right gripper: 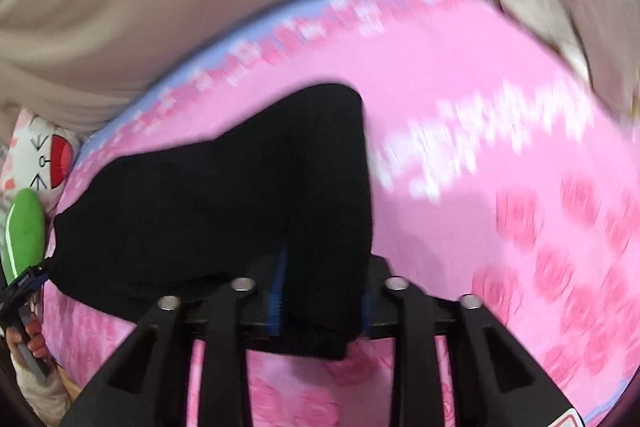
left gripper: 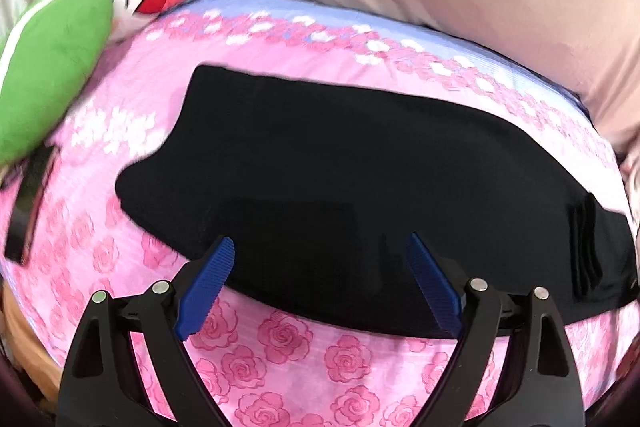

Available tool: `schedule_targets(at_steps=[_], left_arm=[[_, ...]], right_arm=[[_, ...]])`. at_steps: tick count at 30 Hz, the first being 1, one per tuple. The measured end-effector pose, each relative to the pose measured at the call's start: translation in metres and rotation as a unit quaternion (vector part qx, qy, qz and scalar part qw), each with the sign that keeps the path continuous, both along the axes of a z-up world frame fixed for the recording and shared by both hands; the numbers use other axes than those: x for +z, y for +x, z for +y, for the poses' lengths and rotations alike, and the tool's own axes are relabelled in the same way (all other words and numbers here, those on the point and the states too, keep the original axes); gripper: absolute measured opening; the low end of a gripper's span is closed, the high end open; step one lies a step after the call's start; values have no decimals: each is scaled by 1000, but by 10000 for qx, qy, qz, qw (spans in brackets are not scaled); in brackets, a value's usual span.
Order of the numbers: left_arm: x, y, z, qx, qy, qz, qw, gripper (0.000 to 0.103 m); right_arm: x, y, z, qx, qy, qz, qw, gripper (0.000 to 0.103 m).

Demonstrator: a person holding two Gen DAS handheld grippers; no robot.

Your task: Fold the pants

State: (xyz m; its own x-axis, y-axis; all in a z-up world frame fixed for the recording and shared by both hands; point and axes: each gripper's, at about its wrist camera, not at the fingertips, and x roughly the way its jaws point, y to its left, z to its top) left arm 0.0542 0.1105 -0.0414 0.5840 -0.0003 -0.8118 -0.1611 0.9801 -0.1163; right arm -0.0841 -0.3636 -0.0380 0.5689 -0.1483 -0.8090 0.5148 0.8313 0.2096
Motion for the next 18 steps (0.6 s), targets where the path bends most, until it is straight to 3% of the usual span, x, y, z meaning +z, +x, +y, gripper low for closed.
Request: schedule_targets(at_steps=[2,4,7,10,13,16,18], left_arm=[[-2,-1,23,392,-218,-14,9990,86],[-1,-7,58,976,-570,-115,9935,86],[-10,-12,108,1654,-1052,-203,9804,86],[-34,2,127,1546,-1632,125,9743,90],[-30,13,116,1258,-1445,11,9815,91],[-33,21,107,1215,-1274,68,9844,95],[-33,22,106,1152,-1235,46,9856,95]], right_arm=[[12,-8,8,-206,-384,-16,9990,44],[35,-10,27,-353,-1228,38,9918,51],[62,0,67,71,-1686,-243,9854,55],[54,24,95,799,-1375,-304,9868,55],[24,56,123,1383,-985,-100,9854,54],[-6,90,142,1549,-1187,354,9801,56],[-14,100,146,1466,-1359,415,9789,61]])
